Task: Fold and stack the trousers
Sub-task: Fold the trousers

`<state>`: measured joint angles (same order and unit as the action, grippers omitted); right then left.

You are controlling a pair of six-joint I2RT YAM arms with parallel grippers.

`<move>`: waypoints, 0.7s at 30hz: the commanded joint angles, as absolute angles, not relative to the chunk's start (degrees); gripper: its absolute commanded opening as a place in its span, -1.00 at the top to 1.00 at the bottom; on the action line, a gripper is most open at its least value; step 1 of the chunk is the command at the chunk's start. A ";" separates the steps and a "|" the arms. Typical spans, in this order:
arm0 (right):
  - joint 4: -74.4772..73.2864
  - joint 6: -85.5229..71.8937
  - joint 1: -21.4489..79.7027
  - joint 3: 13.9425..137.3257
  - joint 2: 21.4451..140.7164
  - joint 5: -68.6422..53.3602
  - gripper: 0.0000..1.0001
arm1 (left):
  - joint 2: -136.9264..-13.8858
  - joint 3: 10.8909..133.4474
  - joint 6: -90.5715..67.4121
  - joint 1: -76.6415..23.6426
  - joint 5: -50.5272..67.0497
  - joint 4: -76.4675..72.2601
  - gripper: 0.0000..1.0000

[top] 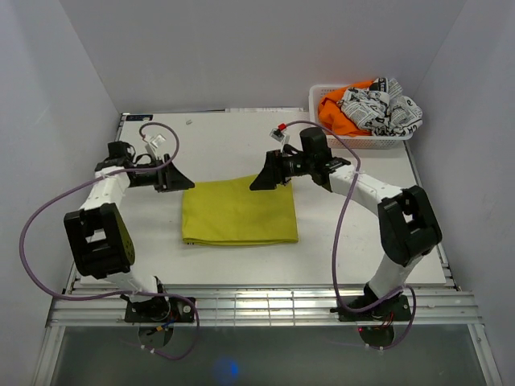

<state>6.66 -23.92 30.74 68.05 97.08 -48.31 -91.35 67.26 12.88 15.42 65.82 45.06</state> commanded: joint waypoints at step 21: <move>0.37 -18.73 19.42 80.34 115.10 -53.17 -0.70 | -118.06 83.06 2.08 10.46 63.72 34.51 -0.04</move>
